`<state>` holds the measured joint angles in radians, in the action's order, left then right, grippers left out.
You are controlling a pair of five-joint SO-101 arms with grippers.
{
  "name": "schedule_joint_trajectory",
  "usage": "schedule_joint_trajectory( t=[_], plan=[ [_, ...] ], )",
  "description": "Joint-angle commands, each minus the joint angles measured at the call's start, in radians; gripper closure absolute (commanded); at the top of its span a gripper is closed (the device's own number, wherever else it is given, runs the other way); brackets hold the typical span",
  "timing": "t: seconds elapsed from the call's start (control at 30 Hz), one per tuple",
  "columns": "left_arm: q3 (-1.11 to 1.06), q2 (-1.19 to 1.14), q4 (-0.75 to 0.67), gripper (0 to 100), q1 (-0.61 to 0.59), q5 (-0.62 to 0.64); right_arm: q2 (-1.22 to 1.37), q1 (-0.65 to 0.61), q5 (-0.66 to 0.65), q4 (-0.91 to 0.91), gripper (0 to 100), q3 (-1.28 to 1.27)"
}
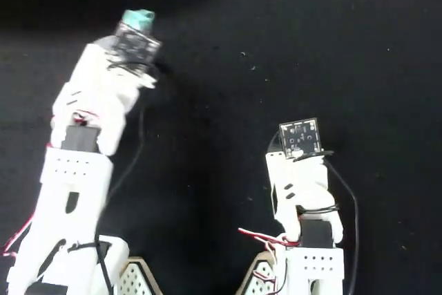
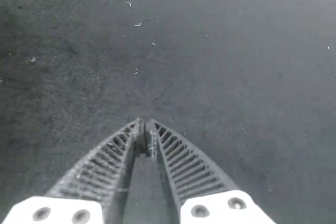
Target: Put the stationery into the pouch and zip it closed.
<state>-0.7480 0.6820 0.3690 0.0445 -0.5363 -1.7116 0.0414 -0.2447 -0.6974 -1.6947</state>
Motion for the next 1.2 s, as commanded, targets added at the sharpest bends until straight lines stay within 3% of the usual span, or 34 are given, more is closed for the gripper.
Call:
schedule_joint_trajectory(
  t=[0.0, 0.2, 0.5, 0.9, 1.17],
  plan=[
    [0.008, 0.0, -0.038, 97, 0.093, 0.021, -0.005, 0.011, 0.005, -0.003, 98.5, -0.001],
    [-0.062, -0.176, -0.153, 97, 0.188, 0.041, -0.005, 0.011, 0.002, -0.002, 98.5, -0.001],
    [0.018, -0.224, -0.15, 86, 0.315, 0.379, -0.005, 0.011, 0.0, -0.005, 98.5, -0.001],
    [0.291, -0.236, 0.187, 82, 0.415, 0.381, -0.005, 0.011, 0.0, 0.0, 98.5, -0.001],
    [0.358, -0.229, 0.209, 81, 0.3, 0.381, -0.005, 0.011, 0.0, -0.002, 98.5, -0.001]
  ],
)
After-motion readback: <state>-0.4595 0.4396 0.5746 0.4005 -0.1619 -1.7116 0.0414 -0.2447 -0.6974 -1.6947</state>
